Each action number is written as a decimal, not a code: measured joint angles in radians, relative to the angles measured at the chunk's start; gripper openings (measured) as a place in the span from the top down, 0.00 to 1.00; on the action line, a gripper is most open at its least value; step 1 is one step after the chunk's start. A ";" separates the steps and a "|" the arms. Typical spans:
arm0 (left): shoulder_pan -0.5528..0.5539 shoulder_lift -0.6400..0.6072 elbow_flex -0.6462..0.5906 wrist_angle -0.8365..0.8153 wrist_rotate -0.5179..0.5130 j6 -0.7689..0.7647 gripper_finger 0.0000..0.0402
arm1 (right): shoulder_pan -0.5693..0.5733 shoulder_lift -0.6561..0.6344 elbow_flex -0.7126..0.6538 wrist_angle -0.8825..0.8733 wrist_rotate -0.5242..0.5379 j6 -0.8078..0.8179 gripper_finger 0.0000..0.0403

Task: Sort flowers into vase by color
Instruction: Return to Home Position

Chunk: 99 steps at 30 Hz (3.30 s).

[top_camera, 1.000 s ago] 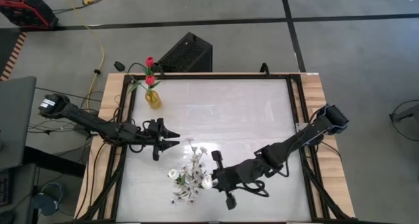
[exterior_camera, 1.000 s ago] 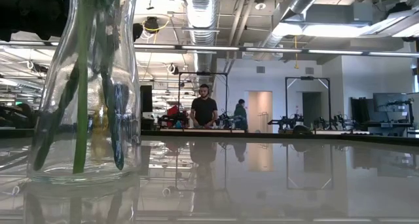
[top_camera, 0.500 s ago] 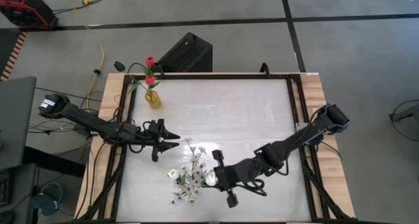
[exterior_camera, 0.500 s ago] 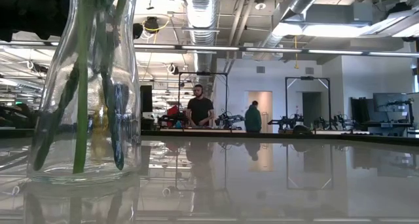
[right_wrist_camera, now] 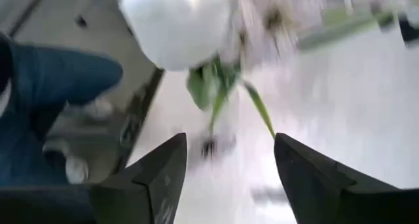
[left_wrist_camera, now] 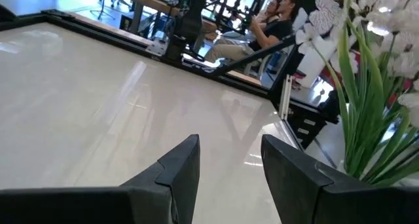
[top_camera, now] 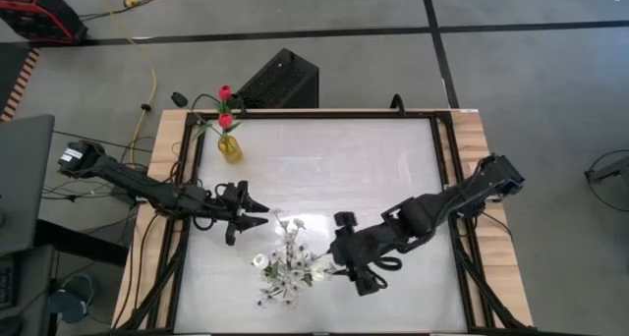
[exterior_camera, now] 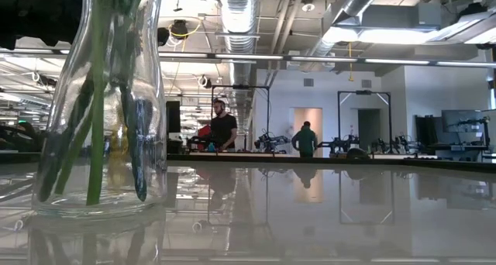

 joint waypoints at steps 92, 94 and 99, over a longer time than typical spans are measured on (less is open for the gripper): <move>0.280 -0.699 -0.179 -0.555 -0.371 0.279 0.99 | -0.551 -1.410 -1.706 0.809 -0.049 -0.160 0.77; 0.280 -0.699 -0.179 -0.555 -0.371 0.280 0.99 | -0.551 -1.410 -1.706 0.809 -0.049 -0.160 0.77; 0.280 -0.699 -0.179 -0.555 -0.371 0.271 0.99 | -0.551 -1.410 -1.707 0.809 -0.049 -0.160 0.77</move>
